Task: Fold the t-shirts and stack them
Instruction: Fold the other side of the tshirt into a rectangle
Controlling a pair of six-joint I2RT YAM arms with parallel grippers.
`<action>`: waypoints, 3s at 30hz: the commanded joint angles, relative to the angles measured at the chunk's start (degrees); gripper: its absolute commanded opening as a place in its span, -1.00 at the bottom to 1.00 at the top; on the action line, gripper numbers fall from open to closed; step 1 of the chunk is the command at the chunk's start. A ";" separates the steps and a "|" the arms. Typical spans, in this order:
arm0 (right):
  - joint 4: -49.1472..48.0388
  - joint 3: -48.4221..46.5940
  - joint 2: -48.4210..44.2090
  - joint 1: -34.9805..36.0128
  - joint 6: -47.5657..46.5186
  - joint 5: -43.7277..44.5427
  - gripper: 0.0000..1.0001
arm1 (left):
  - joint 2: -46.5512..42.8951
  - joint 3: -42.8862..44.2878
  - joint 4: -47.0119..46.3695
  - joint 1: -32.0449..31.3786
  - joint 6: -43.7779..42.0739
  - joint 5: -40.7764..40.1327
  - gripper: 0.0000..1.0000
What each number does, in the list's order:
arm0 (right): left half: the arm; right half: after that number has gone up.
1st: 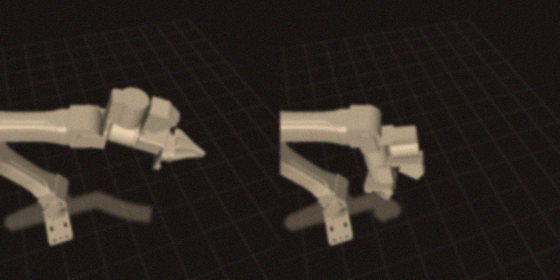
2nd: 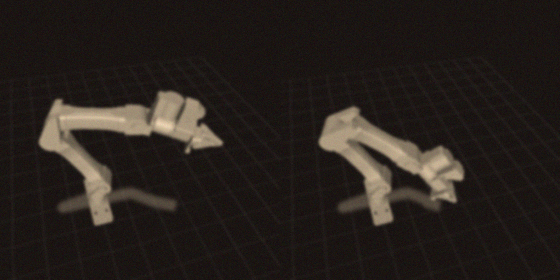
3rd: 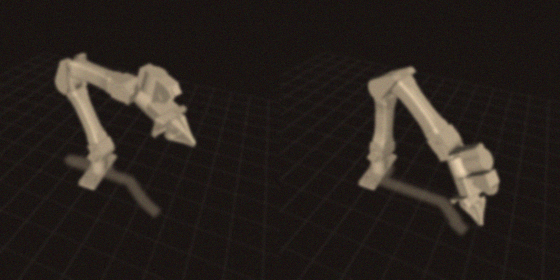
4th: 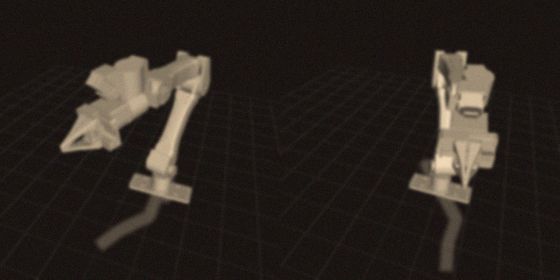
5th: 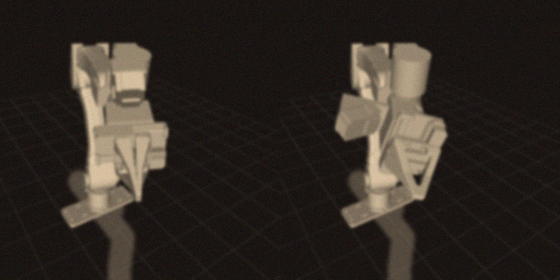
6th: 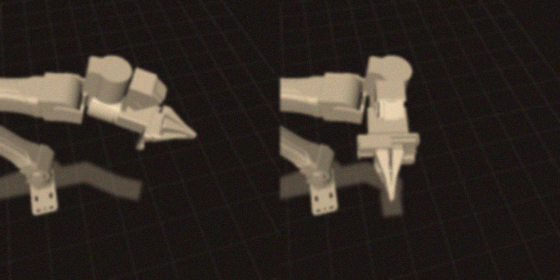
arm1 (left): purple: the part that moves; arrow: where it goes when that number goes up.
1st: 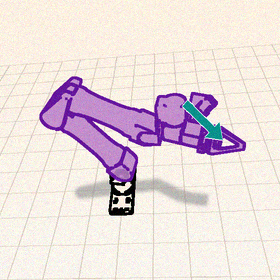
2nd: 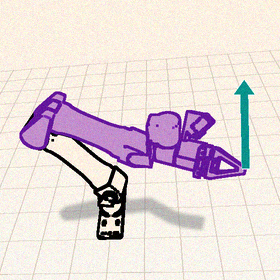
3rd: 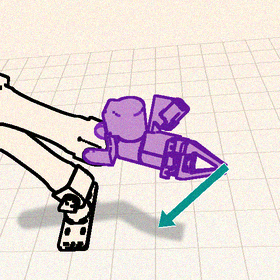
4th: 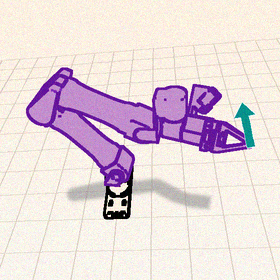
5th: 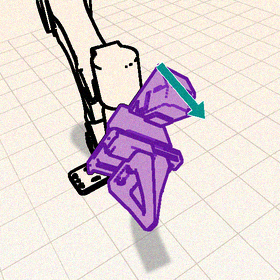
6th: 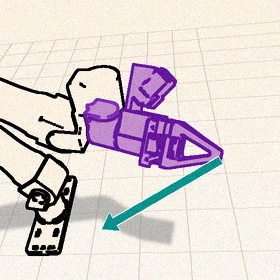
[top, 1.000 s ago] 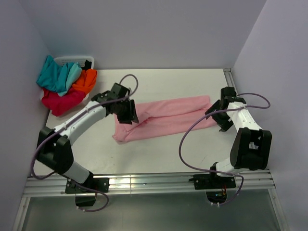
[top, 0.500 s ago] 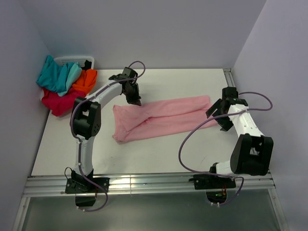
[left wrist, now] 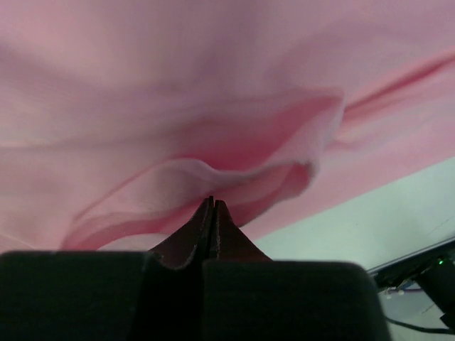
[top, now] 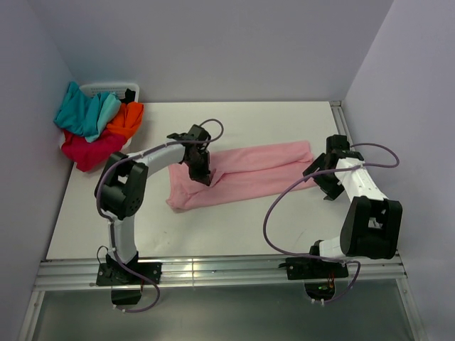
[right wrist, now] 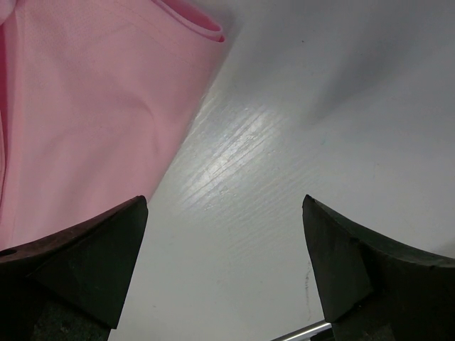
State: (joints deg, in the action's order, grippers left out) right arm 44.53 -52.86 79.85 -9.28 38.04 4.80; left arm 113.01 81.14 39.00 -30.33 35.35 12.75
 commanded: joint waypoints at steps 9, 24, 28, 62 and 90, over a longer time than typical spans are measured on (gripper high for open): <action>-1.47 1.62 -1.89 -0.48 -0.07 1.00 0.93 | -13.58 -13.79 0.19 -9.65 1.82 0.88 -0.99; 0.73 -1.36 -2.95 -0.48 -1.56 0.47 0.89 | 2.78 20.00 6.69 -0.09 -3.44 -5.81 -1.00; 1.96 -3.30 -3.30 -0.48 -1.92 1.09 0.88 | 12.22 27.30 8.19 0.09 -4.94 -5.02 -1.00; -2.08 1.53 -0.93 -0.83 -2.18 0.48 0.86 | -0.24 0.42 4.15 -17.66 3.32 -9.76 -1.00; -2.26 -5.24 6.27 -1.09 -3.59 -0.93 0.86 | -2.27 4.46 10.39 -22.76 4.20 -11.52 -0.99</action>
State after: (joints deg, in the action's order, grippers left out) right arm 43.05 -56.69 85.32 -9.80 35.05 3.40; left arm 111.28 82.65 48.23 -51.77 39.09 -0.64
